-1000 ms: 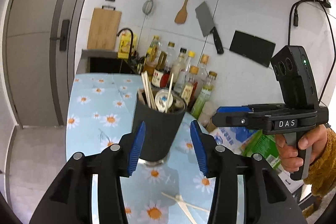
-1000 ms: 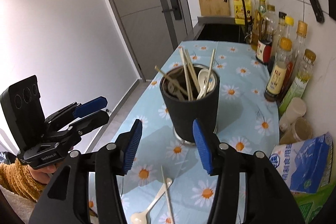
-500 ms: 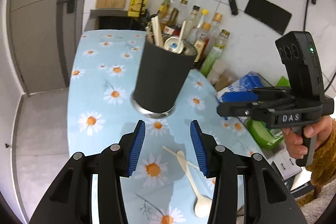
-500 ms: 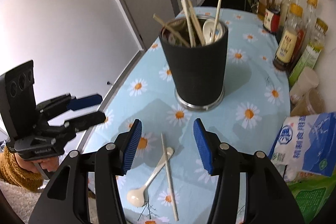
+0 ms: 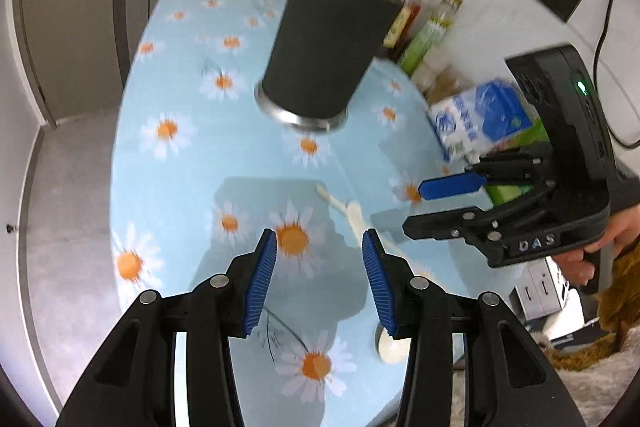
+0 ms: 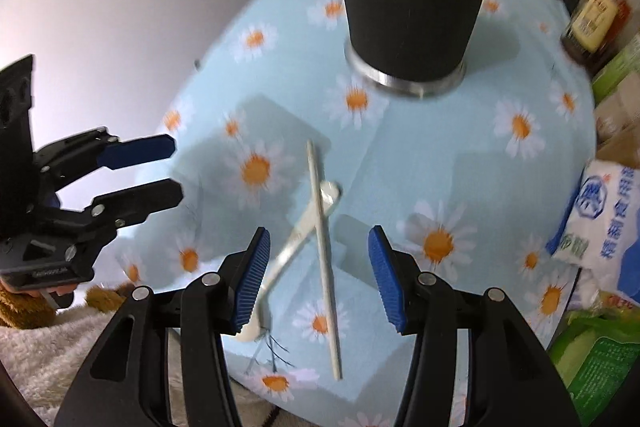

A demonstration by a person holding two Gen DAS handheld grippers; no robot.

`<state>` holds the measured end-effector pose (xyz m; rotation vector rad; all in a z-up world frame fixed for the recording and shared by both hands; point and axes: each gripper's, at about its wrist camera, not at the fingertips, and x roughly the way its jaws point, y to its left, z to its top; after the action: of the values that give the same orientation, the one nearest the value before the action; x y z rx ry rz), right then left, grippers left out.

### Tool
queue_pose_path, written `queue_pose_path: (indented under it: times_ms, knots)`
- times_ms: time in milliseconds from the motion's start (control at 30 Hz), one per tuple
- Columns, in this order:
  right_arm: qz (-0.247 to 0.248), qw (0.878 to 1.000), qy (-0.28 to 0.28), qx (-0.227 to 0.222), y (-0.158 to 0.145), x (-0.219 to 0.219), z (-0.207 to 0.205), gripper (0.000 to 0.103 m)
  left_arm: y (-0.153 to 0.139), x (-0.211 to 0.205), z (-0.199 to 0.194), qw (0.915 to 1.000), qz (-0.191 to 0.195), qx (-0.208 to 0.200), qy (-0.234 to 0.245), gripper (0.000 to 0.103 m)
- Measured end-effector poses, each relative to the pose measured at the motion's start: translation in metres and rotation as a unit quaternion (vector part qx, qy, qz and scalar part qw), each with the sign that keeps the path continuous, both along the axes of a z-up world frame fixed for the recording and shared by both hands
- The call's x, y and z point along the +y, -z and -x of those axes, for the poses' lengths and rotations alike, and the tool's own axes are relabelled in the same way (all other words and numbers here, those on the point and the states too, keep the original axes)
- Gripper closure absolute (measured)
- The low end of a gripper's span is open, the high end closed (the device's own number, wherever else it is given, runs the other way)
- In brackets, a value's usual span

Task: Organize utensils
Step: 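Move both open tools back down to the remaining chopstick and white spoon, then close the right tool on the chopstick while the left tool grips the white spoon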

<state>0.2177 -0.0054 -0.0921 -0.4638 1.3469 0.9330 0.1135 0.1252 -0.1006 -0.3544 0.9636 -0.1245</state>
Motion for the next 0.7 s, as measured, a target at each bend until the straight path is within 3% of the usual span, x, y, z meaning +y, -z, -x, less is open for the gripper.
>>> queue_pose_path:
  times_ms: [200,533,700]
  knots:
    - [0.058,0.998,-0.022,0.012,0.024,0.014,0.004,0.062,0.025,-0.012,0.005,0.9988,0.012,0.045,0.017,0.06]
    - [0.108,0.992,-0.062,0.021,0.046,0.038,0.008,0.075,0.036,-0.017,0.013,0.9974,0.023,0.068,0.012,0.06]
    - [0.119,0.99,-0.078,0.007,0.049,0.047,0.012,0.09,0.042,-0.014,0.013,0.9963,0.023,0.082,-0.002,0.06]
